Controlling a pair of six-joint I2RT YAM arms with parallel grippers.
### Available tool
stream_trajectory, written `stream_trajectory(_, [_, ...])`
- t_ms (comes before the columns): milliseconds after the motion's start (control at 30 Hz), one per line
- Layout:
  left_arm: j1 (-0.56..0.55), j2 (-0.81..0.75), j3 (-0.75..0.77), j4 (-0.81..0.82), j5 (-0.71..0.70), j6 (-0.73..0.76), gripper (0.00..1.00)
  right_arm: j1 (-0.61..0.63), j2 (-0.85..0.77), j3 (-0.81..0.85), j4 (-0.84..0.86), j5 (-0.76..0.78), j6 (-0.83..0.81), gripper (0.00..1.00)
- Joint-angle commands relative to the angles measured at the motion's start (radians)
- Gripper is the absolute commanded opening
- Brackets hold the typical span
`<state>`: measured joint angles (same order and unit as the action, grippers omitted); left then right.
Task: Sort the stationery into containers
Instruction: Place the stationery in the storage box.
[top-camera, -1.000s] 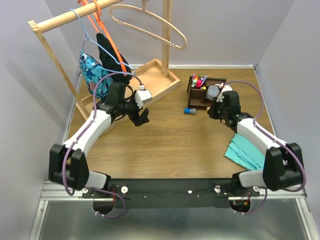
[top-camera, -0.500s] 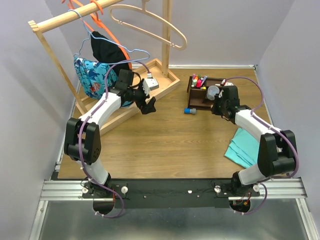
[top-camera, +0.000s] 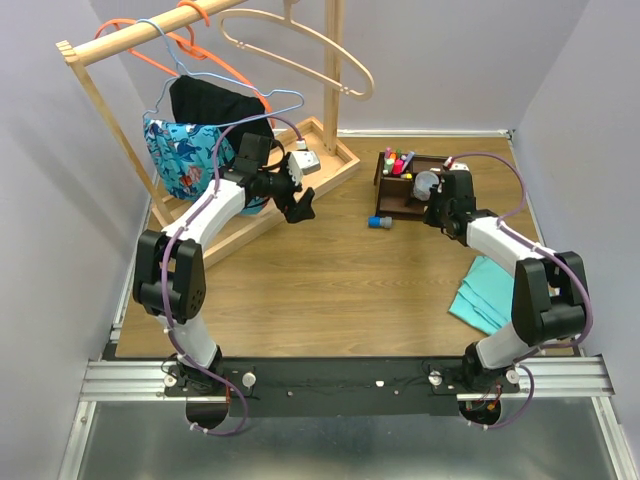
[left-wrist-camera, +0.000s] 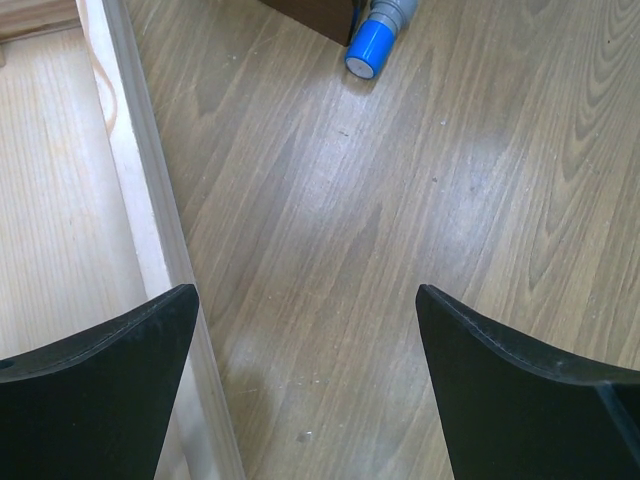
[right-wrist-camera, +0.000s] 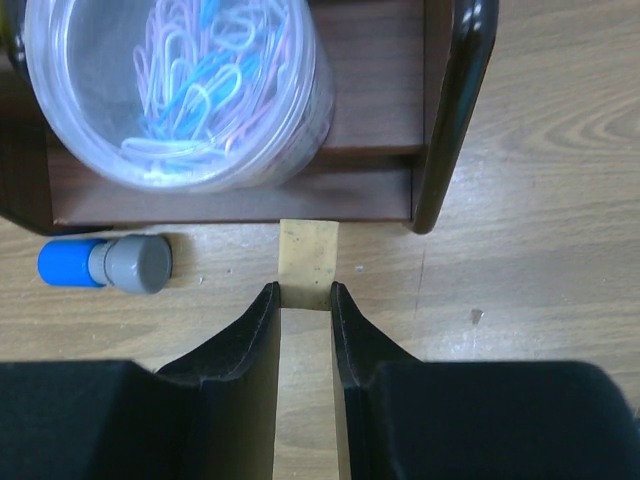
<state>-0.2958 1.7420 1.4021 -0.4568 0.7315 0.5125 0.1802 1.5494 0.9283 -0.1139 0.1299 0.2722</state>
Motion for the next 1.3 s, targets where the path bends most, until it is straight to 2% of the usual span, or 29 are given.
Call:
stream_trajectory(0, [0.000,0.022,0.026,-0.016,0.037,0.012,0.99,-0.002,0.038,0.007,0.074,0.074,-0.019,0.13])
stream_trajectory(733, [-0.006,0.028,0.017,-0.009,0.054,-0.008,0.99,-0.004,0.093,0.004,0.166,0.103,-0.077,0.14])
stream_trajectory(933, [-0.011,0.033,0.017,-0.011,0.052,-0.009,0.99,-0.002,0.115,0.006,0.192,0.106,-0.084,0.21])
stream_trajectory(1100, [-0.016,0.034,0.015,-0.003,0.054,-0.016,0.99,-0.002,0.124,0.009,0.203,0.108,-0.090,0.23])
stream_trajectory(1167, [-0.016,0.034,0.015,-0.005,0.054,-0.014,0.99,-0.002,0.123,0.006,0.201,0.108,-0.091,0.30])
stream_trajectory(1200, [-0.016,0.034,0.014,-0.003,0.054,-0.015,0.99,-0.002,0.123,0.004,0.201,0.112,-0.091,0.42])
stream_trajectory(1267, [-0.016,0.033,0.014,-0.005,0.055,-0.012,0.99,-0.002,0.112,0.003,0.201,0.112,-0.093,0.48])
